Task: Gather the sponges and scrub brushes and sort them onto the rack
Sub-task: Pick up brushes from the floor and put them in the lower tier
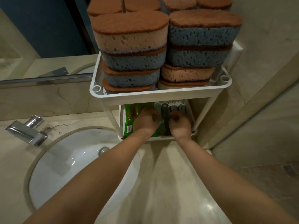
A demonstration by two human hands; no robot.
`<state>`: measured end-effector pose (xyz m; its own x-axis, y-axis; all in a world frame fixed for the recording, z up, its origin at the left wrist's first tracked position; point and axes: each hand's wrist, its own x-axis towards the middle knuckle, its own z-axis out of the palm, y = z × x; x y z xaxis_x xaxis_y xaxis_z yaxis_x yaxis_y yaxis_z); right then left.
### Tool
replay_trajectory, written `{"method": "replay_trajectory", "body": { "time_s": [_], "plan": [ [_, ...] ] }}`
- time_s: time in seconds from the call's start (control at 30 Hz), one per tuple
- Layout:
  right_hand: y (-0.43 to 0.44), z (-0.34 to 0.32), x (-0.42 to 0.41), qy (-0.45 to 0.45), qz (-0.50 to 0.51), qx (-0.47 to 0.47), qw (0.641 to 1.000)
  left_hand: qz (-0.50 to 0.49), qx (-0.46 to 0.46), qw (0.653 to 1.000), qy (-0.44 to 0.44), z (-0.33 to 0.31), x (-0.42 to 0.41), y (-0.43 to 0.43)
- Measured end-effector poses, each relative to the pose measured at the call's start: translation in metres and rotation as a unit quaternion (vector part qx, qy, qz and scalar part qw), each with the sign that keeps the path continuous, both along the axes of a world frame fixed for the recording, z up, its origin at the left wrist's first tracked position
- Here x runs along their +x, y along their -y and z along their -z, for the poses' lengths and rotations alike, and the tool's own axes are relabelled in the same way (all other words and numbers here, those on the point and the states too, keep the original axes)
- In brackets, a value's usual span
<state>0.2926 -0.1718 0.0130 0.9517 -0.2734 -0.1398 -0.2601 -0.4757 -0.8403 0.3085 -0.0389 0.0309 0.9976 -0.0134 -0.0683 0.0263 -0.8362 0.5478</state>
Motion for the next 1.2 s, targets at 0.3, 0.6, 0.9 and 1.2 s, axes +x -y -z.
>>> {"method": "replay_trajectory", "body": {
  "time_s": [0.3, 0.6, 0.9, 1.2],
  "plan": [
    [-0.081, -0.012, -0.049, 0.103, -0.016, 0.138, 0.985, -0.123, -0.284, 0.951, 0.021, 0.010, -0.084, -0.062],
    [-0.191, -0.009, -0.125, 0.043, -0.162, 0.166, 0.972, -0.299, -0.321, 0.898, 0.029, 0.005, -0.196, -0.167],
    [-0.316, -0.001, -0.265, -0.017, -0.377, 0.149, 0.914, -0.463, -0.334, 0.818, 0.075, 0.017, -0.368, -0.279],
    [-0.417, 0.022, -0.440, -0.047, -0.558, 0.108, 0.821, -0.613, -0.328, 0.707, 0.129, 0.049, -0.579, -0.346]
  ]
}}
